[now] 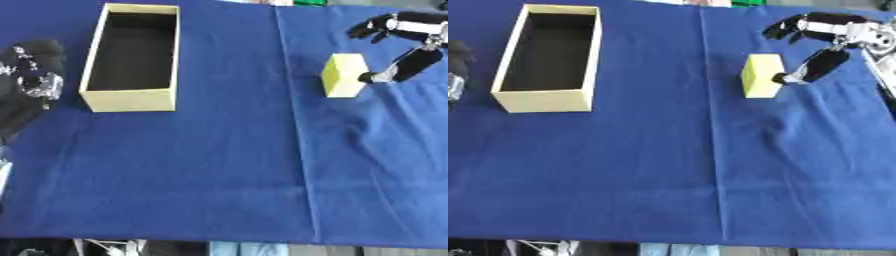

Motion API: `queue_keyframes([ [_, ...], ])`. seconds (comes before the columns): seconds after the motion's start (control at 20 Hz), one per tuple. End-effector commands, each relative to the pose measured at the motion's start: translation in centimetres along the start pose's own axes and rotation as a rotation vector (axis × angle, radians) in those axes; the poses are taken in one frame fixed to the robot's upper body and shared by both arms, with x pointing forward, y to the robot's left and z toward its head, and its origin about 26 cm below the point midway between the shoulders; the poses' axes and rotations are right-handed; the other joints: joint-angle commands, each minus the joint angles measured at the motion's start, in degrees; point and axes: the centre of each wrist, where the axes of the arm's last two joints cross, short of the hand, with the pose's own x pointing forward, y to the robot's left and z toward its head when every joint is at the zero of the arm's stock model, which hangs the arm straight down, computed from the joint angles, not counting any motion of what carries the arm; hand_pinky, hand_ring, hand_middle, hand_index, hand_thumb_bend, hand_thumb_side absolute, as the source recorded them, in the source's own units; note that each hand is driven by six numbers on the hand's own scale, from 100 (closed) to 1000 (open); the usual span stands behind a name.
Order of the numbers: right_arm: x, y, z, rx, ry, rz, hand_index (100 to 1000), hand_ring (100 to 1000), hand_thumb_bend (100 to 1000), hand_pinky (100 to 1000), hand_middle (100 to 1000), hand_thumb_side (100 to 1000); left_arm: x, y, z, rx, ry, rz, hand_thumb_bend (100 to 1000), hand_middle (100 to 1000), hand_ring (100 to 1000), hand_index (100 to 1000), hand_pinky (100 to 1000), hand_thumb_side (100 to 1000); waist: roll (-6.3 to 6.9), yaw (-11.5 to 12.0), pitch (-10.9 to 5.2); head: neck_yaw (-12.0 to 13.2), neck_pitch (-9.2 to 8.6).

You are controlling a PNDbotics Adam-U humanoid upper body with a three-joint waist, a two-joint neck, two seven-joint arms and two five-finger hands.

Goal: Pick up objects on the table and place them in the box.

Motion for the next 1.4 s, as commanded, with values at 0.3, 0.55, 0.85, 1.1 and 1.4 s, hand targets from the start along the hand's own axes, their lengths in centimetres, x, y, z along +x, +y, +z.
queue_keyframes([
  [0.3,-0.2,-0.9,0.0,0.008,0.023,0.036,951,927,387,864,883,182,0.7,0.4,-0.3,-0.006,-0.023,-0.012,100,737,802,798,576,248,0.10,0.1,-1.27,-0.3,0.30],
  [0.55,-0.6,-0.3,-0.6,0.033,0.055,0.036,950,929,389,866,880,185,0.7,0.4,-0.3,-0.007,-0.021,-0.010,100,737,803,798,577,248,0.21,0.2,-1.27,-0.3,0.31],
  [0.85,-1.5,0.5,-1.0,0.055,0.099,0.032,948,929,390,866,876,185,0.7,0.4,-0.3,-0.008,-0.022,-0.010,100,737,803,798,577,248,0.32,0.3,-1.30,-0.3,0.33],
  [1.1,-1.9,0.9,-1.2,0.064,0.111,0.036,937,918,379,864,862,184,0.6,0.4,-0.3,-0.008,-0.022,-0.009,100,737,803,798,577,248,0.37,0.3,-1.32,-0.3,0.36],
  [1.4,-1.9,1.1,-1.3,0.060,0.113,0.048,884,889,352,849,794,173,0.6,0.4,-0.3,-0.008,-0.023,-0.008,100,737,803,798,578,248,0.45,0.3,-1.36,-0.4,0.33],
])
